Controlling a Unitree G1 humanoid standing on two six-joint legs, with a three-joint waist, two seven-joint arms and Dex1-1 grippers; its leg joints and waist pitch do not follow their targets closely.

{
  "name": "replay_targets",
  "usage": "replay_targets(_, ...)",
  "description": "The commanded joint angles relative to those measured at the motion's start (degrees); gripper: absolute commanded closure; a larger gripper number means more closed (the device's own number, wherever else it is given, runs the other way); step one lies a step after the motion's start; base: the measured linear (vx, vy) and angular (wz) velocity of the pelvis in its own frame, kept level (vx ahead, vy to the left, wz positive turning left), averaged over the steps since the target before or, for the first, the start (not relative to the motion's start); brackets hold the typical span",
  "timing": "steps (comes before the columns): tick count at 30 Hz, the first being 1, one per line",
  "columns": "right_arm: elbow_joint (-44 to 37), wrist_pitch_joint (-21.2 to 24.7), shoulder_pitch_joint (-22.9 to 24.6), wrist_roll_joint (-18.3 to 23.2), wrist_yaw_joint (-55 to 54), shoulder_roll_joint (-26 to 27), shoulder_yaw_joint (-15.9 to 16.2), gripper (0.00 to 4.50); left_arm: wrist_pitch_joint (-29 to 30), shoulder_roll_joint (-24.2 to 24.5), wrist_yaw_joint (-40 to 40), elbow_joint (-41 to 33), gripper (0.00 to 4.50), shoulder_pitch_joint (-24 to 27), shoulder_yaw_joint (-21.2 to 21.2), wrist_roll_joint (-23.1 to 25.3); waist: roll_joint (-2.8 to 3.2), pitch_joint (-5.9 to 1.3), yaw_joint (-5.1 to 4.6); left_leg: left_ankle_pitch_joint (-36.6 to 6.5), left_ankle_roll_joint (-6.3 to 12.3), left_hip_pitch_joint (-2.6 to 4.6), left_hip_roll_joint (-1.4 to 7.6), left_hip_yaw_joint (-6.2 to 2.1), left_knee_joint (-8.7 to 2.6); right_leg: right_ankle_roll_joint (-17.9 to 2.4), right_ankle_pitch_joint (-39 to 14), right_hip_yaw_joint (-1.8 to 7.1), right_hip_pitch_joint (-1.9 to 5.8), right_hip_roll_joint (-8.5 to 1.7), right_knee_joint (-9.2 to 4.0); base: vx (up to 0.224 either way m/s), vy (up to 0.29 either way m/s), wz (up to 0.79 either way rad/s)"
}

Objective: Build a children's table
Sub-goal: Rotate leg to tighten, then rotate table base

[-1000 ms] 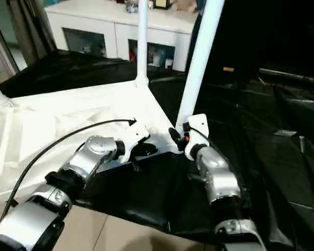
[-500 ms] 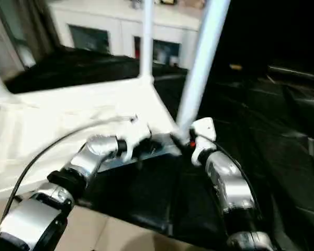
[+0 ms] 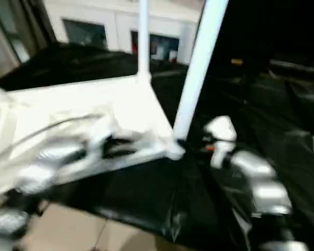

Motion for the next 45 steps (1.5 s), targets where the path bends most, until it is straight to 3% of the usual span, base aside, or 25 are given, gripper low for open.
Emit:
replay_targets(1,-2.24,2.00,1.28,2.00,4.14,-2.32,-0.45,1.38,5.07,3.38,-1.43,-7.73,2.25,3.04,1.50,-1.72,-0.25,-2.99,-0.13,-15.48,1.94,1.04,1.95,-0.31,-4.01,-10.62,-16.13,2.87,2.89,-3.06,-4.05,0.000,0.000,0.00)
replay_targets(6,-4.68,6.11,2.93,4.57,10.41,-6.02,0.85,1.38,13.54,9.55,-2.61,-18.18,2.10,10.34,4.88,-5.41,-0.10,-2.80,-0.27,-15.26,2.11,0.93,1.49,-0.23,-3.95,-9.44,-18.26,2.89,2.47,-2.71,-4.49,0.000,0.000,0.00)
replay_targets(7,-6.86,9.04,3.80,6.28,13.63,-7.07,2.86,1.38,17.41,12.01,-2.88,-22.18,1.96,13.40,5.99,-6.20,-0.14,-2.92,-0.21,-15.11,2.00,0.95,1.58,-0.31,-3.95,-9.61,-17.70,2.88,2.61,-2.77,-4.26,0.000,0.000,0.00)
replay_targets(8,-7.13,9.33,3.92,6.45,14.02,-7.19,3.17,1.38,17.85,12.29,-2.90,-22.62,1.83,13.75,6.12,-6.24,-0.20,-2.82,-0.28,-14.56,2.41,0.54,1.74,-0.51,-4.11,-9.77,-16.26,2.87,2.92,-2.67,-3.93,0.000,0.000,0.00)
replay_targets(9,-7.86,9.75,4.18,6.50,15.19,-7.31,4.61,1.38,19.13,13.28,-2.78,-23.90,1.83,15.08,6.69,-6.04,-0.20,-2.61,-0.35,-15.43,2.67,0.55,1.55,-0.40,-4.14,-9.07,-18.34,2.80,2.55,-2.46,-4.28,0.000,0.000,0.00)
replay_targets(11,-8.21,9.83,4.32,6.35,15.86,-7.30,5.44,1.38,20.21,13.94,-2.46,-25.00,1.74,15.92,7.01,-5.98,-0.20,-2.92,-0.30,-14.91,2.33,0.91,1.46,-0.34,-3.86,-9.35,-18.16,2.95,2.37,-2.57,-4.31,0.000,0.000,0.00)
replay_targets(14,-4.40,8.86,0.59,4.15,10.99,0.41,8.20,1.38,22.77,16.95,-0.23,-25.67,1.39,19.40,7.02,-2.86,-0.46,-2.72,-0.61,-14.81,2.12,0.36,1.27,-0.55,-4.06,-9.39,-18.47,2.81,2.31,-2.53,-4.00,0.000,0.000,0.00)
replay_targets(15,-1.50,7.53,-1.45,2.76,8.07,5.19,9.67,1.38,24.53,18.54,0.33,-26.44,1.42,21.41,6.74,-1.95,-0.69,-2.66,-0.69,-15.44,1.56,0.11,1.18,-0.79,-4.27,-8.01,-21.82,2.65,2.48,-2.65,-4.22,0.000,0.000,0.00)
replay_targets(16,-0.04,6.71,-2.30,2.16,6.89,7.39,10.30,1.38,25.51,19.23,0.47,-27.01,1.38,22.37,6.57,-1.79,-0.48,-2.66,-1.27,-15.98,0.51,0.12,1.13,-0.97,-4.34,-8.08,-23.00,2.82,2.12,-2.93,-4.15,0.000,0.000,0.00)
replay_targets(17,1.62,5.80,-3.20,1.54,5.16,9.60,10.51,1.38,26.21,19.64,0.60,-27.39,1.21,23.14,6.58,-1.72,-0.13,-2.71,-1.29,-17.10,-0.12,0.58,1.22,-1.12,-4.31,-7.77,-24.13,2.82,1.86,-2.90,-4.46,0.000,0.000,0.00)
replay_targets(18,2.70,6.02,-4.03,1.74,3.47,11.54,10.62,1.38,27.23,20.35,1.17,-28.16,0.96,23.87,6.57,-1.95,-0.10,-2.82,-1.26,-17.35,-0.50,1.42,1.30,-0.83,-4.13,-8.98,-20.78,3.14,1.31,-2.63,-4.38,0.000,0.000,0.00)
replay_targets(19,3.52,5.99,-4.70,2.41,2.63,13.58,10.76,1.38,27.93,20.93,1.80,-28.59,0.96,24.64,6.58,-1.84,0.26,-2.83,-1.21,-17.28,-0.62,1.36,1.34,-0.93,-4.22,-9.77,-18.86,3.15,1.41,-2.50,-4.05,0.000,0.000,0.00)
replay_targets(21,5.61,5.59,-6.32,3.65,0.26,17.35,10.52,1.38,29.19,21.77,2.84,-29.19,0.92,25.99,6.74,-1.13,0.05,-2.72,-0.83,-18.49,-0.76,1.36,1.39,-0.80,-4.43,-10.35,-16.59,3.09,1.52,-2.18,-3.83,0.000,0.000,0.00)
replay_targets(22,5.61,5.59,-6.32,3.65,0.26,17.35,10.52,1.38,29.19,21.77,2.84,-29.19,0.67,25.99,6.74,-1.13,0.12,-2.73,-0.73,-18.66,-0.94,1.39,1.35,-0.83,-4.43,-10.29,-16.72,3.12,1.48,-2.24,-3.72,0.000,0.000,0.00)
replay_targets(23,7.47,4.57,-7.49,3.97,-1.93,19.87,9.68,1.38,29.80,21.90,3.55,-29.43,0.67,26.74,6.95,-0.75,-0.14,-2.67,-0.70,-19.34,-1.16,1.17,1.33,-0.95,-4.59,-9.93,-18.07,3.16,1.60,-2.46,-3.65,0.000,0.000,0.00)
replay_targets(24,9.35,3.44,-8.62,3.92,-4.56,22.15,8.50,1.38,30.49,22.00,4.41,-29.93,0.51,27.38,7.18,-0.55,-0.01,-2.61,-0.66,-19.78,-1.49,1.19,1.35,-1.04,-4.71,-9.57,-18.92,3.18,1.64,-2.51,-3.79,0.000,0.000,0.00)
replay_targets(26,12.81,1.99,-10.51,5.62,-8.96,26.59,4.91,1.38,30.56,21.19,6.69,-31.42,0.42,28.74,8.59,-0.53,-0.85,-2.48,-0.75,-21.13,-2.07,1.18,1.38,-1.15,-4.89,-8.86,-21.42,3.31,1.55,-2.73,-3.87,0.000,0.000,0.00)
replay_targets(28,15.58,1.01,-11.98,7.73,-13.41,28.86,1.30,1.38,30.01,19.90,7.92,-32.33,0.17,29.12,10.45,-1.63,-0.58,-2.52,-0.64,-21.47,-2.59,1.44,1.38,-1.17,-4.93,-8.12,-22.26,3.46,1.33,-2.75,-4.09,0.000,0.000,0.00)
replay_targets(29,16.42,0.71,-12.39,8.46,-14.77,29.48,0.13,1.38,30.02,19.55,8.22,-32.70,0.08,29.25,11.00,-2.12,-0.92,-2.55,-0.66,-21.28,-2.78,1.47,1.42,-1.17,-4.97,-8.08,-21.81,3.45,1.36,-2.69,-4.07,0.000,0.000,0.00)
replay_targets(30,17.13,0.41,-12.72,9.18,-15.92,29.97,-0.96,1.38,30.13,19.26,8.41,-33.10,0.03,29.41,11.47,-2.62,-0.59,-2.60,-0.52,-21.34,-3.06,1.67,1.38,-1.13,-4.95,-8.19,-20.59,3.53,1.21,-2.54,-3.96,0.000,0.000,0.00)
replay_targets(31,18.53,-0.53,-13.32,10.01,-17.78,30.51,-2.63,1.38,30.20,19.16,8.87,-33.79,0.01,30.01,12.10,-3.05,-0.77,-2.60,-0.44,-21.56,-3.25,1.76,1.35,-1.05,-4.95,-8.33,-19.67,3.61,1.13,-2.41,-3.83,0.000,0.000,0.00)
replay_targets(36,23.20,-5.42,-15.55,9.98,-24.96,30.64,-6.68,1.38,29.75,19.40,9.85,-34.73,0.01,31.91,13.13,-2.86,-1.12,-2.55,-0.56,-21.31,-3.58,1.46,1.14,-1.05,-4.99,-8.11,-18.44,4.01,1.22,-2.19,-3.65,0.000,0.000,0.00)
replay_targets(37,26.55,-8.20,-17.64,10.45,-29.16,30.07,-9.87,1.38,28.36,19.04,10.85,-34.81,0.01,32.32,13.89,-2.78,-1.12,-2.62,-0.47,-22.03,-3.62,1.75,1.10,-0.96,-4.85,-7.83,-18.98,4.00,1.03,-2.10,-3.75,0.000,0.000,0.00)
replay_targets(41,33.13,-13.74,-21.68,11.21,-35.72,27.35,-15.46,1.38,25.25,18.41,13.42,-34.01,0.01,32.52,14.92,-1.68,-0.93,-2.56,-0.19,-23.05,-3.72,2.15,0.96,-0.74,-4.60,-7.40,-19.01,4.05,0.69,-1.82,-3.87,0.000,0.000,0.00)
replay_targets(45,37.15,-17.02,-23.50,10.91,-38.48,24.37,-17.23,1.38,23.19,17.94,14.21,-33.75,0.01,32.30,14.42,-1.31,-0.90,-2.71,0.35,-22.44,-3.58,2.06,0.95,-0.67,-4.41,-7.16,-17.61,3.99,0.82,-1.68,-3.67,0.000,0.000,0.00)
